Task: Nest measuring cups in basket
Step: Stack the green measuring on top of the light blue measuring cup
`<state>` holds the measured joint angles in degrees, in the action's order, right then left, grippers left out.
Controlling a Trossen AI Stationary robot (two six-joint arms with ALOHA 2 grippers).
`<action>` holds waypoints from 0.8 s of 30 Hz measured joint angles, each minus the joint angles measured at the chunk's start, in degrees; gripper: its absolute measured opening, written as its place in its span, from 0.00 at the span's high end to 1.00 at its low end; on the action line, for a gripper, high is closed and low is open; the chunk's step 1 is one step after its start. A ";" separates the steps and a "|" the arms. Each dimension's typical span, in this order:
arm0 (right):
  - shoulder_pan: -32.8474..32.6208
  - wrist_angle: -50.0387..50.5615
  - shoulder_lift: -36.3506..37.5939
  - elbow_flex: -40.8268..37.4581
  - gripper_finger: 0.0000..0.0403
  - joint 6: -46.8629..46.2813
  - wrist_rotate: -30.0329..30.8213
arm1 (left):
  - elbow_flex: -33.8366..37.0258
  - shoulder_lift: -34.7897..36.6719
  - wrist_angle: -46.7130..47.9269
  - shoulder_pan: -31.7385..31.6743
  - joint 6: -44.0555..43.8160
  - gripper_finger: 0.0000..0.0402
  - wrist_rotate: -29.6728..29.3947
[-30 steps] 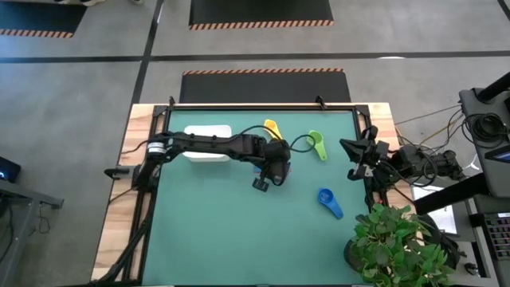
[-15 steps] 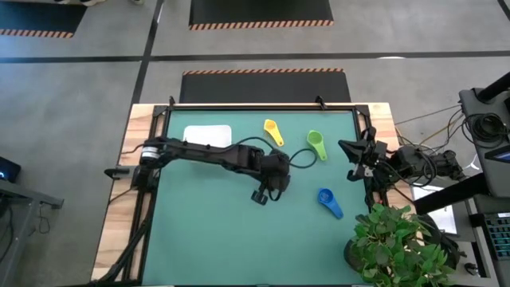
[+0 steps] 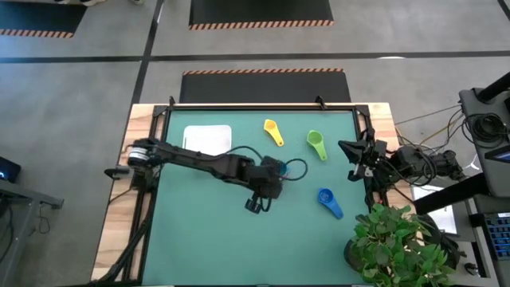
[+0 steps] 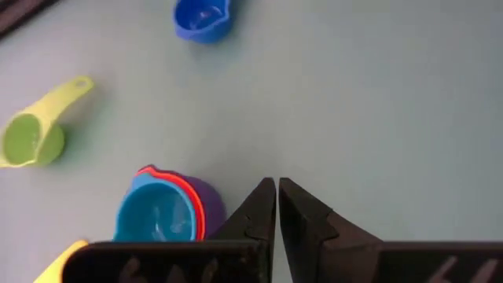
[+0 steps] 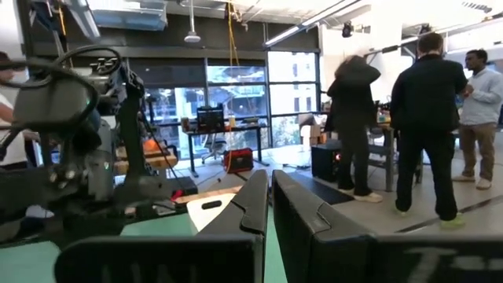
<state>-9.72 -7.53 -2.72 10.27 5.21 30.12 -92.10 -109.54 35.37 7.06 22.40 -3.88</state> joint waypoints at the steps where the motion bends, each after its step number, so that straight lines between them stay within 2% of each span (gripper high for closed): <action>1: -0.02 0.02 0.00 0.00 0.98 -0.36 -0.02 | 2.20 1.70 -2.02 0.01 -0.53 1.00 -0.44; 9: 0.00 -0.23 -1.52 0.01 0.98 -3.78 0.58 | 17.46 14.33 -16.27 0.08 -2.85 1.00 -3.32; 14: 0.00 -0.49 -5.69 0.08 0.98 -7.47 3.31 | 25.21 21.20 -22.92 0.12 -2.95 1.00 -6.38; 24: 0.00 0.07 -15.74 0.08 0.98 -21.53 6.06 | 34.96 31.25 -25.37 0.04 -2.77 1.00 -16.71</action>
<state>-9.72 -7.46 -18.47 10.35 -16.32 36.18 -57.14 -78.30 10.00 7.10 19.63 -20.59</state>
